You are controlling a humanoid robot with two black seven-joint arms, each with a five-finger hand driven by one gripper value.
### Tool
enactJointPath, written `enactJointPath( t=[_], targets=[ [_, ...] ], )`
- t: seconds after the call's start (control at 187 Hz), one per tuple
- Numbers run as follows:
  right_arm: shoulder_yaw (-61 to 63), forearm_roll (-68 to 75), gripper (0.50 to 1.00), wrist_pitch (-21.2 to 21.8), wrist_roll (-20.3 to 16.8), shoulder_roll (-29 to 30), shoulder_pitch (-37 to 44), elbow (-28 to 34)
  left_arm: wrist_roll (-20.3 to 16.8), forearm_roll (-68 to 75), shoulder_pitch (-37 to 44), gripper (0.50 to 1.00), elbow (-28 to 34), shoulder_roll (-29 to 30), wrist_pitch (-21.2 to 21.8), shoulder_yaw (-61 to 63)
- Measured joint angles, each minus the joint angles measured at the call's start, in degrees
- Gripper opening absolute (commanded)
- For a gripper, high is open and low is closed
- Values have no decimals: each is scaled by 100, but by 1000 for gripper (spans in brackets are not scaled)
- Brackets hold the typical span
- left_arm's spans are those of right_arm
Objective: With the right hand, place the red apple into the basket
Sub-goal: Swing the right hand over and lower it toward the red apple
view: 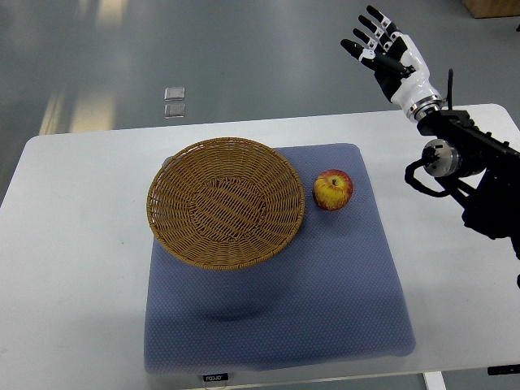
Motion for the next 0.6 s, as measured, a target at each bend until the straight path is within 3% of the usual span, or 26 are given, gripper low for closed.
enactJointPath(
  t=[0.257,0.6],
  targets=[
    [-89,-2676,924,685,-2,-250,405,102,-1,0,-3,1000,1,0,0,0],
    [-495,-5340,924,2251,27,-756,978,1156,-1,1,-1,1000,1,0,0,0]
  ],
)
